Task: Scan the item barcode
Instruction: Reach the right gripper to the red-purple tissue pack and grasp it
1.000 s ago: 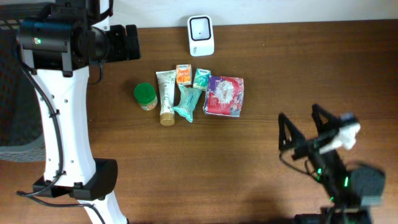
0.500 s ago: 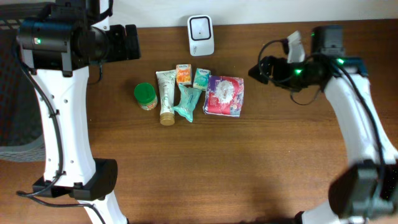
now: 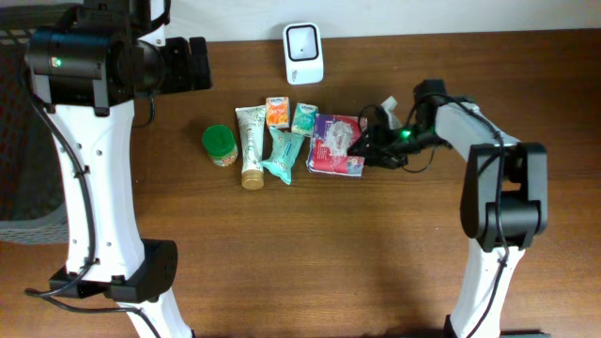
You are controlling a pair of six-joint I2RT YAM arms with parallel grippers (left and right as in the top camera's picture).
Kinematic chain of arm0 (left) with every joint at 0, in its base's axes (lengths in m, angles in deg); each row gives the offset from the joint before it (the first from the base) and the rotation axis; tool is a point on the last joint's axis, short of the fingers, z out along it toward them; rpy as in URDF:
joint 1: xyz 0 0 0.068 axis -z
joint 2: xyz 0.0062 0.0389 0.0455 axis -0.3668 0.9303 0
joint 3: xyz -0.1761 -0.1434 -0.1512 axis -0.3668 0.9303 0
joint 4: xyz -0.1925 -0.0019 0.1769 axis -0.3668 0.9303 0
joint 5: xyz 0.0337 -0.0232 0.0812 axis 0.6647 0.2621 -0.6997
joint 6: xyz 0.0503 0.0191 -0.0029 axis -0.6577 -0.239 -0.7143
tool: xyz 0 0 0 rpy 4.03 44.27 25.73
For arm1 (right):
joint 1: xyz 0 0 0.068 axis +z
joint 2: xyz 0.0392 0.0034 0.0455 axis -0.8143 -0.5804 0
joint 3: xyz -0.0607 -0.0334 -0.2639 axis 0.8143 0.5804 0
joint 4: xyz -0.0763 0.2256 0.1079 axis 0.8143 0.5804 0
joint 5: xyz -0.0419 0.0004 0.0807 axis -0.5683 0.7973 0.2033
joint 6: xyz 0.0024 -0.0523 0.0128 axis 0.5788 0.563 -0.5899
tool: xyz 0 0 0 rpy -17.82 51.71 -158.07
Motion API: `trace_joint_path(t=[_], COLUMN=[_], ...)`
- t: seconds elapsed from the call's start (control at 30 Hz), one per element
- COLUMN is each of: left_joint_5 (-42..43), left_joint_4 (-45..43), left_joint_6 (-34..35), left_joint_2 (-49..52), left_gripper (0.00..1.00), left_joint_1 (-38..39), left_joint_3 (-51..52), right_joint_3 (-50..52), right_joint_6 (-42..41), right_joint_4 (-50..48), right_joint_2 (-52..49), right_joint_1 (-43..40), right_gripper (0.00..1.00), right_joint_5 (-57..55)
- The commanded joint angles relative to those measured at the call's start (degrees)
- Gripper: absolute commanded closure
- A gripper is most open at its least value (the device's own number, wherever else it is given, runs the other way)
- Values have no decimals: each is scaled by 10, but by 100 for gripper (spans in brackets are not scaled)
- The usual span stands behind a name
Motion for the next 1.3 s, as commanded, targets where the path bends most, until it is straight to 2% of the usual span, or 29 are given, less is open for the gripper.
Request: trace_joint_path(t=[0.0, 0.03, 0.07, 0.1, 0.13, 0.23, 0.33, 0.43, 0.5, 0.53, 0.6, 0.63, 0.67, 0.73, 0.77, 0.9, 1.03, 1.17, 1.27], left_joint_5=[-2, -2, -2, -2, -2, -2, -2, -2, -2, -2, -2, -2, -2, -2, -2, -2, -2, -2, -2], left_joint_4=[0, 0, 0, 0, 0, 0, 0, 0, 0, 0, 0, 0, 0, 0, 0, 0, 0, 0, 0], left_joint_6=[-9, -9, -9, -9, -9, -9, -9, -9, -9, -9, -9, -9, -9, -9, -9, -9, -9, -9, -9], left_joint_2=[-8, -8, -8, -8, -8, -8, -8, -8, -8, -8, -8, -8, -8, -8, -8, -8, -8, -8, -8], left_gripper=[1, 1, 1, 1, 1, 1, 1, 1, 1, 1, 1, 1, 1, 1, 1, 1, 1, 1, 1], left_joint_1=[0, 0, 0, 0, 0, 0, 0, 0, 0, 0, 0, 0, 0, 0, 0, 0, 0, 0, 0], left_joint_3=[-5, -5, -5, -5, -5, -5, -5, -5, -5, -5, -5, -5, -5, -5, -5, -5, -5, -5, -5], right_joint_3=[-4, -4, -4, -5, -5, -38, -124, -217, -238, -234, -220, -210, -200, -182, -169, -77, 47, 125, 132], right_joint_6=[8, 3, -23, -35, -45, -64, -90, -134, -181, -196, -195, -170, -117, -62, -62, -34, -35, -52, -63], right_joint_4=[-9, -12, -13, -13, -14, 9, 108, 239, 306, 320, 304, 280, 247, 190, 171, 83, -71, -193, -217], right_joint_2=[-4, -3, -3, -3, -3, 14, 59, 81, 82, 80, 78, 77, 77, 77, 77, 75, 75, 75, 74], right_joint_1=[32, 36, 39, 39, 39, 35, 37, 42, 52, 56, 57, 57, 57, 49, 42, 19, 1, 9, 11], right_gripper=[52, 60, 77, 88, 96, 96, 96, 96, 96, 96, 96, 96, 80, 13, 11, 12, 17, 17, 23], right_joint_5=[-14, -26, -65, -87, -106, -138, -321, -559, -698, -725, -677, -609, -507, -351, -321, -201, -75, -38, -44])
